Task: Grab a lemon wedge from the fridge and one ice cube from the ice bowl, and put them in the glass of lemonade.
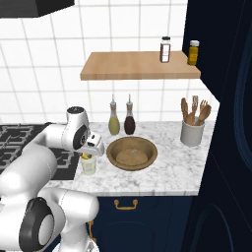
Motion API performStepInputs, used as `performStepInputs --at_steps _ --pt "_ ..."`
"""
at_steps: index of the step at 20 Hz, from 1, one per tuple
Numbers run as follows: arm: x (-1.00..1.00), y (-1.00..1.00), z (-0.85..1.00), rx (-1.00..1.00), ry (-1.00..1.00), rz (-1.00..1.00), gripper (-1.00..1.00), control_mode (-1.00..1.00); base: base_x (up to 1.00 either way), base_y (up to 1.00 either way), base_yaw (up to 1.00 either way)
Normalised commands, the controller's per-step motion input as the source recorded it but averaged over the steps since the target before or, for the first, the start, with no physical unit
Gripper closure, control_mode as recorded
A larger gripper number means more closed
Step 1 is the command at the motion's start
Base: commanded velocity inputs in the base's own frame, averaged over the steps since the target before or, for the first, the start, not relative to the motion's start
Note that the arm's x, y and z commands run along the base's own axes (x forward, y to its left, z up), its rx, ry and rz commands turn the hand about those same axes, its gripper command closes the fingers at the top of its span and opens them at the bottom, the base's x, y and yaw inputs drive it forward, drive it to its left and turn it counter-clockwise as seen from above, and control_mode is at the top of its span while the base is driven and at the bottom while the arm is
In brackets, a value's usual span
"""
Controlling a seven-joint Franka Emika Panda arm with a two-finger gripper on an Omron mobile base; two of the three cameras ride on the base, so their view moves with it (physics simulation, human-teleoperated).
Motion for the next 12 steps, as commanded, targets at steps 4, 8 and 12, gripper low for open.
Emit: performStepInputs --at_steps 4,8,12 --pt "0.0 0.0 0.0 0.0 0.0 0.0 -1.0 -1.0 0.0 0.0 0.0" --pt "0.0 0.0 0.0 0.0 0.0 0.0 -1.0 -1.0 0.0 0.0 0.0" --pt "-0.01 0.0 0.0 0.0 0.0 0.0 -1.0 -1.0 0.0 0.0 0.0"
